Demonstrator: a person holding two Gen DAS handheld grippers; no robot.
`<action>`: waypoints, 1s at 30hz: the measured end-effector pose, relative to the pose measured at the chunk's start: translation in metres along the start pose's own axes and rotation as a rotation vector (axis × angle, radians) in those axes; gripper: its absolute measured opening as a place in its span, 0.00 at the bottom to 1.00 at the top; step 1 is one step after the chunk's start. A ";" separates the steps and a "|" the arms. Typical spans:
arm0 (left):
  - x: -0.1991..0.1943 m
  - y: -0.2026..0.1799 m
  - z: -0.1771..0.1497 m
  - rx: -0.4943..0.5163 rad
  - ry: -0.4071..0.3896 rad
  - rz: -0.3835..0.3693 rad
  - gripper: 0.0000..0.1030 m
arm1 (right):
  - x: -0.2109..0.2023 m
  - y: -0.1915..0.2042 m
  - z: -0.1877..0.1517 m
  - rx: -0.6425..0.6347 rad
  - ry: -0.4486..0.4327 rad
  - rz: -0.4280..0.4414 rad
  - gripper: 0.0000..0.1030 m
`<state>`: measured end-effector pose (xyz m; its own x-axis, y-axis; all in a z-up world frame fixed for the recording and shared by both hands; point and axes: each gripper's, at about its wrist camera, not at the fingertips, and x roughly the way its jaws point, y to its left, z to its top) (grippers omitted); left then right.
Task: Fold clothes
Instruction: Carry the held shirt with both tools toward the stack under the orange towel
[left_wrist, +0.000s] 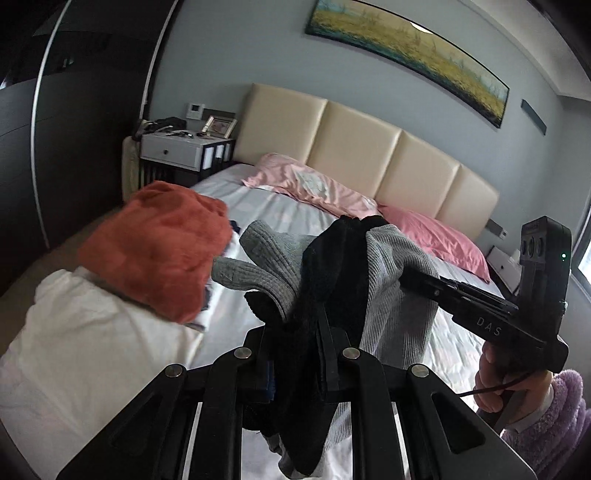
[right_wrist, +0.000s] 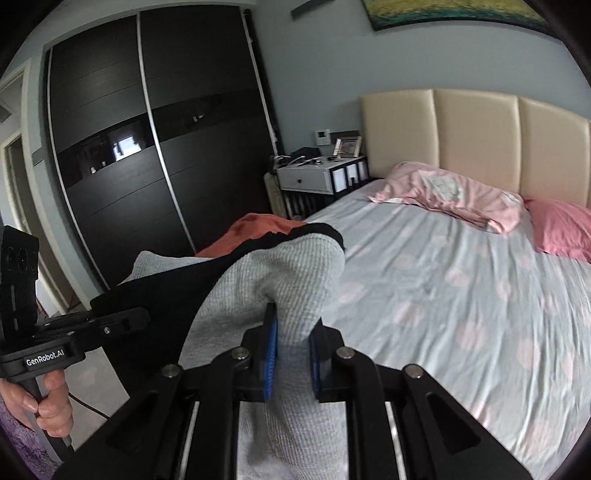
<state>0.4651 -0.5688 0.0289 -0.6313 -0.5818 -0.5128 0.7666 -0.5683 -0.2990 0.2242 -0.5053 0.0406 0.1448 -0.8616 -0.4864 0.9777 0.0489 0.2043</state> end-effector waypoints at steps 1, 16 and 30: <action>-0.007 0.014 -0.001 -0.029 -0.017 0.018 0.16 | 0.011 0.012 0.005 -0.013 0.006 0.029 0.13; -0.026 0.171 -0.024 -0.297 -0.093 0.342 0.16 | 0.201 0.177 0.029 -0.271 0.173 0.301 0.13; 0.045 0.300 -0.068 -0.523 0.097 0.441 0.16 | 0.383 0.216 -0.008 -0.295 0.514 0.421 0.13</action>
<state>0.6750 -0.7258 -0.1385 -0.2531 -0.6252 -0.7383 0.9206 0.0790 -0.3825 0.4923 -0.8207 -0.1089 0.5000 -0.3970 -0.7697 0.8134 0.5205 0.2599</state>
